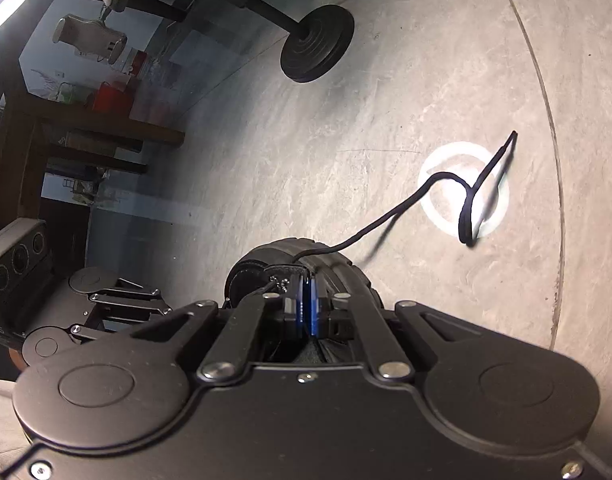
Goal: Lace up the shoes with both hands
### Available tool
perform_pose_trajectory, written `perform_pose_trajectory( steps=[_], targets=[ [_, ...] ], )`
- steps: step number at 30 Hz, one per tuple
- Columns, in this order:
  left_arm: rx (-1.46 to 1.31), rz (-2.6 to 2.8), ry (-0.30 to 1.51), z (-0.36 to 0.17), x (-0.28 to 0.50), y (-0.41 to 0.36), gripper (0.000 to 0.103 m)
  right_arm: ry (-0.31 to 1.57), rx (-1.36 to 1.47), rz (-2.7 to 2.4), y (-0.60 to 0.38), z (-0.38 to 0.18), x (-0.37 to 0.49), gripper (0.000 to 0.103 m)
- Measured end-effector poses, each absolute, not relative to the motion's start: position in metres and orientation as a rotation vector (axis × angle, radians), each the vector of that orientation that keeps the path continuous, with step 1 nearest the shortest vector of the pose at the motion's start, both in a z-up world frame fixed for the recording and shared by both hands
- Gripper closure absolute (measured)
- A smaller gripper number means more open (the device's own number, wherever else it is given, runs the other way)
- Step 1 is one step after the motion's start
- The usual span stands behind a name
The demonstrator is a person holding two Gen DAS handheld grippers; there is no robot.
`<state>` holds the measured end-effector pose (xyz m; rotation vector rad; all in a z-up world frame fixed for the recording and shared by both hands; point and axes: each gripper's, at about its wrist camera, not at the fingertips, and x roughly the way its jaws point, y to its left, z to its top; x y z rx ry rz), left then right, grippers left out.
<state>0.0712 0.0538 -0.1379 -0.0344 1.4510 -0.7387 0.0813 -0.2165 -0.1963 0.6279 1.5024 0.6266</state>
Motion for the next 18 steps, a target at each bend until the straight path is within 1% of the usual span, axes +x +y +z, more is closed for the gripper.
perform_pose_trajectory(
  steps=[13,16,18],
  targets=[
    [-0.006,-0.719,1.484,-0.142,0.075,0.046,0.1,1.519,0.659,0.602,-0.217,-0.202,0.083,0.098],
    [-0.065,-0.713,1.557,-0.15,0.083,0.049,0.1,1.515,0.649,0.602,-0.215,-0.201,0.083,0.098],
    [-0.175,-0.708,1.641,-0.161,0.091,0.055,0.1,1.514,0.642,0.604,-0.215,-0.2,0.083,0.098]
  ],
)
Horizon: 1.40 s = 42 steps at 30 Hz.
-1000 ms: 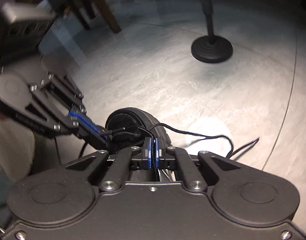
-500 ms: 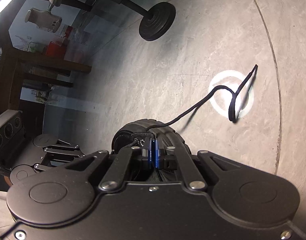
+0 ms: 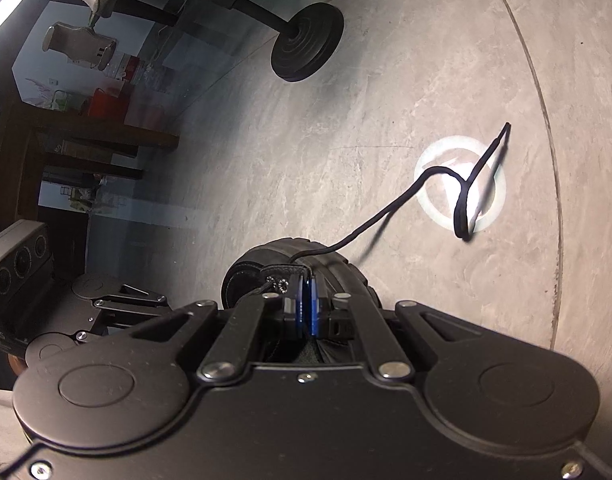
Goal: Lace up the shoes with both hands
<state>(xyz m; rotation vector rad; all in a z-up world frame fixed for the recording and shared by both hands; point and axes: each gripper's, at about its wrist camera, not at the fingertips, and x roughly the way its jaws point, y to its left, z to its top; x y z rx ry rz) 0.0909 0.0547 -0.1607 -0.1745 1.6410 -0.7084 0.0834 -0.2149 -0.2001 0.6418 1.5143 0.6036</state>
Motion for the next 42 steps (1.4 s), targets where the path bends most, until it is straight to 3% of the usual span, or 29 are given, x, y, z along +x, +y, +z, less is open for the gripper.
perform_pose_trajectory(
  steps=[7,15,23,42],
  targets=[
    [-0.504,-0.698,1.847,-0.188,0.115,0.068,0.1,1.506,0.628,0.608,-0.215,-0.198,0.083,0.098],
    [-0.806,-0.656,1.895,-0.202,0.12,0.076,0.1,1.481,0.573,0.626,-0.212,-0.192,0.081,0.098],
    [-1.305,-0.431,1.897,-0.242,0.092,0.109,0.1,1.469,0.547,0.632,-0.21,-0.189,0.08,0.098],
    [-1.468,-0.276,1.924,-0.264,0.085,0.107,0.1,1.423,0.45,0.658,-0.203,-0.178,0.075,0.098]
  ],
)
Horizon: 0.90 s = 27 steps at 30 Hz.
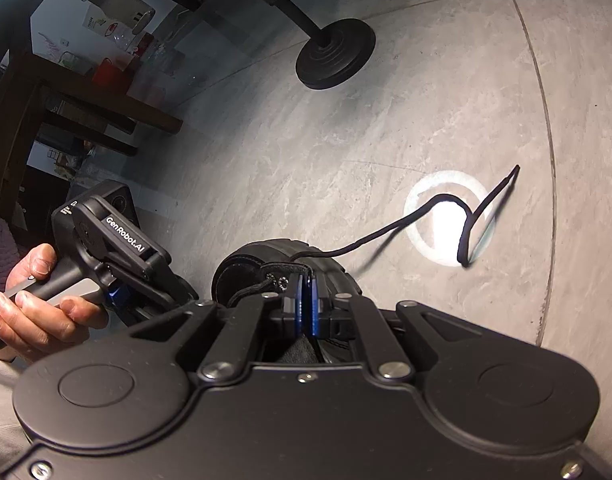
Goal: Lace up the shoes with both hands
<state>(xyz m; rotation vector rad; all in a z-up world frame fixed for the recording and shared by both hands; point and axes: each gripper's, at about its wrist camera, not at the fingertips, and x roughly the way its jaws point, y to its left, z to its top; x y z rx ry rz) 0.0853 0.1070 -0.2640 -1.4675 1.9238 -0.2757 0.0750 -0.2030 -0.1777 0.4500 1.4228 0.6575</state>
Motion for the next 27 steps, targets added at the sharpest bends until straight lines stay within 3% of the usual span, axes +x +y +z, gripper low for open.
perform_pose_trajectory(
  steps=[23,27],
  targets=[
    [-1.408,-0.316,1.914,-0.261,0.089,0.116,0.1,1.372,0.329,0.724,-0.192,-0.163,0.065,0.098],
    [-1.291,-0.334,1.943,-0.259,0.094,0.115,0.1,1.363,0.274,0.762,-0.187,-0.158,0.06,0.096]
  ],
)
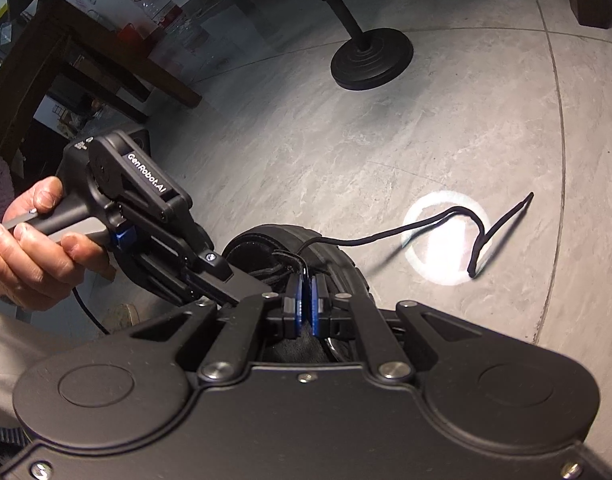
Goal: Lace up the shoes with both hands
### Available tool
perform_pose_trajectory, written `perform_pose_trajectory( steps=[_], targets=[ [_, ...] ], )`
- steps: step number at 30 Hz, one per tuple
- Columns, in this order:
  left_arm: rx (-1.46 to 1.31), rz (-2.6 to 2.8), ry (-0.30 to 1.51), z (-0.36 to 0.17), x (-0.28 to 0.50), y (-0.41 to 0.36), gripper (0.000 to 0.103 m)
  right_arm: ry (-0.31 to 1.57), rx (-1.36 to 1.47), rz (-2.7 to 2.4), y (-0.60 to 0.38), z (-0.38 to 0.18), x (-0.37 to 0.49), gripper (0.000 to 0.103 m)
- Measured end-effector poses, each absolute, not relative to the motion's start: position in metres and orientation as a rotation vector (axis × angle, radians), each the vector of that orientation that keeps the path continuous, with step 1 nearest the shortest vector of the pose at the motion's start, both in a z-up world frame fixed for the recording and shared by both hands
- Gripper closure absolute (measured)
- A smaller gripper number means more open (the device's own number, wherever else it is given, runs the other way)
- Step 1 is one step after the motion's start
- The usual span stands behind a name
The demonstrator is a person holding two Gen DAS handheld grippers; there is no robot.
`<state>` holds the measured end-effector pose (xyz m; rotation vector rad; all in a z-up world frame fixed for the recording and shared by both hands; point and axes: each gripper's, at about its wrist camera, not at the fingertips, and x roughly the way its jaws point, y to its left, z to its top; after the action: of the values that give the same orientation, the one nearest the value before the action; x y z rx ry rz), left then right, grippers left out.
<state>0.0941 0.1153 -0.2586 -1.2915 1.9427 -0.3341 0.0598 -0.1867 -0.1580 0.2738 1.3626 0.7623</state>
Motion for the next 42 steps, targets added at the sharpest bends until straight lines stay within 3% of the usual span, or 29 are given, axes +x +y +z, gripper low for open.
perform_pose_trajectory(
  steps=[19,23,27,30,32,42],
  targets=[
    [-0.729,-0.456,1.857,-0.221,0.113,0.09,0.1,1.322,0.114,0.877,-0.176,-0.146,0.048,0.092],
    [-0.646,-0.478,1.84,-0.215,0.112,0.081,0.1,1.355,0.139,0.887,-0.18,-0.149,0.054,0.08],
    [-0.563,-0.508,1.819,-0.208,0.111,0.071,0.1,1.382,0.28,0.874,-0.198,-0.148,0.067,0.076],
    [-0.537,-0.513,1.799,-0.205,0.11,0.067,0.1,1.383,0.509,0.76,-0.22,-0.154,0.082,0.064],
    [-0.527,-0.512,1.786,-0.204,0.109,0.066,0.1,1.388,0.589,0.674,-0.227,-0.16,0.087,0.048],
    [-0.495,-0.517,1.757,-0.201,0.108,0.059,0.1,1.541,0.879,0.488,-0.222,-0.208,0.083,0.047]
  ],
)
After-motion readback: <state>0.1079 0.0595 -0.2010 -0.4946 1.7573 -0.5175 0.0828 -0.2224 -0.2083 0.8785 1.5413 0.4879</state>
